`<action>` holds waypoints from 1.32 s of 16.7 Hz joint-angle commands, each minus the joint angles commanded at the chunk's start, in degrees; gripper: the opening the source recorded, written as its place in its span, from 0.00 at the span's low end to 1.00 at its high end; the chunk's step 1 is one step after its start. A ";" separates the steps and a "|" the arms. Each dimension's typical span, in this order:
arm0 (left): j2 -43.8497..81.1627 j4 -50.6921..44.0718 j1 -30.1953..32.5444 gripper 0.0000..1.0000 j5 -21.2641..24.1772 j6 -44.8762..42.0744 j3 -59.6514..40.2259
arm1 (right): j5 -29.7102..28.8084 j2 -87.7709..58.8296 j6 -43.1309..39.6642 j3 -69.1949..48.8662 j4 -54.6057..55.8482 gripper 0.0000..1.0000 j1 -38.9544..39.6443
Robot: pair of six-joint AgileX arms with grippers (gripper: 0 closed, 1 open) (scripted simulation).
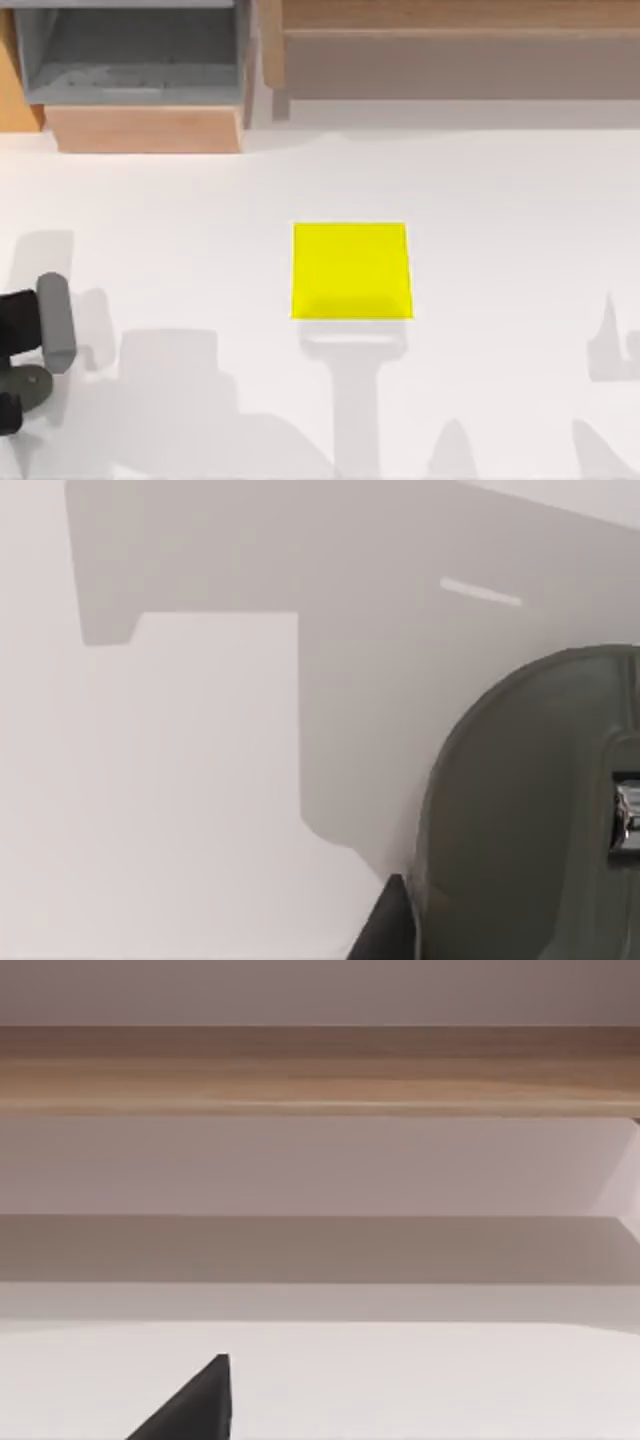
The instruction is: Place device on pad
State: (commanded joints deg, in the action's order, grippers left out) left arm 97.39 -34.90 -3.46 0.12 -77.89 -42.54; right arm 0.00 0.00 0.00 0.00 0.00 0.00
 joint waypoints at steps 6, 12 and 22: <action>-4.75 -8.97 0.18 0.00 0.41 1.37 -4.73 | 0.00 0.00 0.00 0.00 0.00 1.00 0.00; -10.90 -26.79 0.30 0.00 0.41 1.70 -14.39 | 0.00 0.00 0.00 0.00 0.00 1.00 0.00; -9.87 -30.63 1.65 0.00 0.40 5.20 -19.92 | 0.00 0.00 0.00 0.00 0.00 1.00 0.00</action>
State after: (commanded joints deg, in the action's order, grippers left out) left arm 87.52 -65.53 -1.81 0.52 -72.69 -62.46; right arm 0.00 0.00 0.00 0.00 0.00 0.00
